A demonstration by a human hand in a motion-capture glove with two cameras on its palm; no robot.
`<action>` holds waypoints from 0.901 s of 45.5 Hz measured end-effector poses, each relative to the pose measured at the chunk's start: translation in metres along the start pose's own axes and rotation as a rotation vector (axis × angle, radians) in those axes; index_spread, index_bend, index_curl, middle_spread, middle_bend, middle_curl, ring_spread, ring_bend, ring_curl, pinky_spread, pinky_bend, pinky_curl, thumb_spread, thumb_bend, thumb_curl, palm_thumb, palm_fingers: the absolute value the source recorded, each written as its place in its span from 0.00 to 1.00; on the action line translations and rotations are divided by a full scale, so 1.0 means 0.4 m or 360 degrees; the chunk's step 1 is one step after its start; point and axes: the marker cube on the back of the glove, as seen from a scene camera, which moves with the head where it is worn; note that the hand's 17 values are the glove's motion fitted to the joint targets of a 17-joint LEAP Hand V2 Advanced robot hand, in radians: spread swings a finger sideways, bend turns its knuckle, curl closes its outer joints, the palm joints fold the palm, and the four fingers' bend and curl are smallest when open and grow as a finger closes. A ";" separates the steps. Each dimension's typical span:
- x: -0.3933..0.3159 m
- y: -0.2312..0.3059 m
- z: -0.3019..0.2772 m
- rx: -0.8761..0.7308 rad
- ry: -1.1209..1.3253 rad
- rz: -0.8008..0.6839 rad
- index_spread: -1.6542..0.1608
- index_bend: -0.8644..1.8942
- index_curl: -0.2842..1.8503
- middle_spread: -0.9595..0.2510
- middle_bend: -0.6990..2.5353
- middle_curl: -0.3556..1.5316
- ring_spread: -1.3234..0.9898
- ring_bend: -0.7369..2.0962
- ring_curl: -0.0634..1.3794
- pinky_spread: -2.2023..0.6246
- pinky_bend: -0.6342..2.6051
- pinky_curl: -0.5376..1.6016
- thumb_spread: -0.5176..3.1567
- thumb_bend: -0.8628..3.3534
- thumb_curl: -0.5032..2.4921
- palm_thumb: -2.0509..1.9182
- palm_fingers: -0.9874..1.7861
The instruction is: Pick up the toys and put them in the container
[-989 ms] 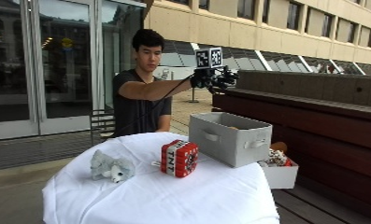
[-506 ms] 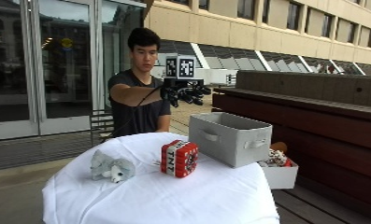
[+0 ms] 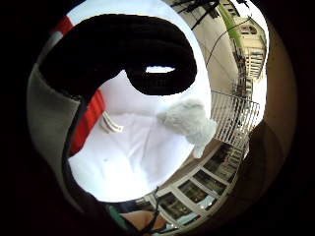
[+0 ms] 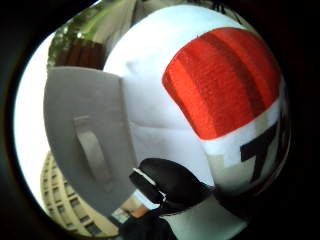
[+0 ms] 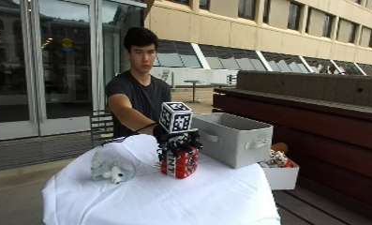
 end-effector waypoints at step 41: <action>-0.032 -0.004 0.107 0.0195 0.0290 0.0120 0.77 0.57 0.27 0.66 0.34 0.32 0.41 0.62 0.30 0.61 0.54 0.37 0.39 0.33 0.38 0.78 0.73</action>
